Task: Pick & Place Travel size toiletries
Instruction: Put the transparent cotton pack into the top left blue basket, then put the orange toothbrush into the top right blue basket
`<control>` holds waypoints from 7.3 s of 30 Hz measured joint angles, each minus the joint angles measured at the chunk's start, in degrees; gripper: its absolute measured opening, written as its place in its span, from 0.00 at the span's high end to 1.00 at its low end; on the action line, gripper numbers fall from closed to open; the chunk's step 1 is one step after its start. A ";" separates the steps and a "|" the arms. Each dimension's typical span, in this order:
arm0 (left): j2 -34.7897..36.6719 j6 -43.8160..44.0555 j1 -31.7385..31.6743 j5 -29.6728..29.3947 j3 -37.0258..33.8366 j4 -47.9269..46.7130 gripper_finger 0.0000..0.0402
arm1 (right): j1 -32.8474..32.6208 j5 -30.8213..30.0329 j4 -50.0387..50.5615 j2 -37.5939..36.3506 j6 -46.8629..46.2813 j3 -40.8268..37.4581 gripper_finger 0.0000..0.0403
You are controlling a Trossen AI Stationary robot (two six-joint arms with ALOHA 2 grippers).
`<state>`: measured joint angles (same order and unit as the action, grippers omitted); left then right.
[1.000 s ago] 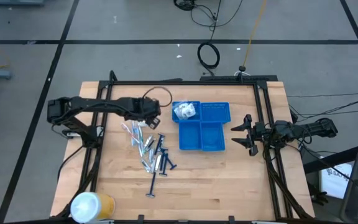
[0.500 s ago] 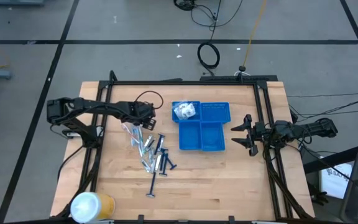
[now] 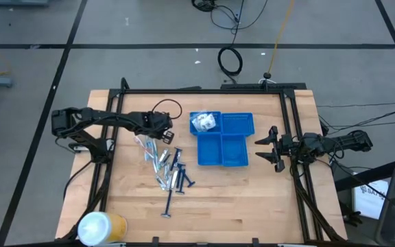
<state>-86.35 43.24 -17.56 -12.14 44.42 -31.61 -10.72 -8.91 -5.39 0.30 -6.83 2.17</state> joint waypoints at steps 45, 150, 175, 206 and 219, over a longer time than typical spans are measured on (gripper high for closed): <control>-21.52 -21.33 2.08 6.77 13.49 39.71 0.96 | 0.02 0.02 0.00 0.00 0.00 0.01 0.48; 10.96 57.88 18.78 -3.34 -2.24 -40.95 0.33 | 0.02 0.00 0.02 0.00 0.00 0.01 0.48; 4.06 56.24 17.73 -0.14 -2.97 -15.72 0.33 | 0.00 0.00 0.00 0.04 0.00 0.01 0.48; 2.07 41.17 18.42 -0.43 -3.04 -8.61 0.33 | 0.01 0.01 0.00 0.07 0.00 0.00 0.48; 3.16 55.00 20.81 8.69 -3.04 -16.87 0.33 | 0.02 0.00 0.00 0.07 0.00 0.00 0.48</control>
<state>-83.18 98.25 3.25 -3.45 41.39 -48.48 -10.70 -8.91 -5.39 0.36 -6.83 2.17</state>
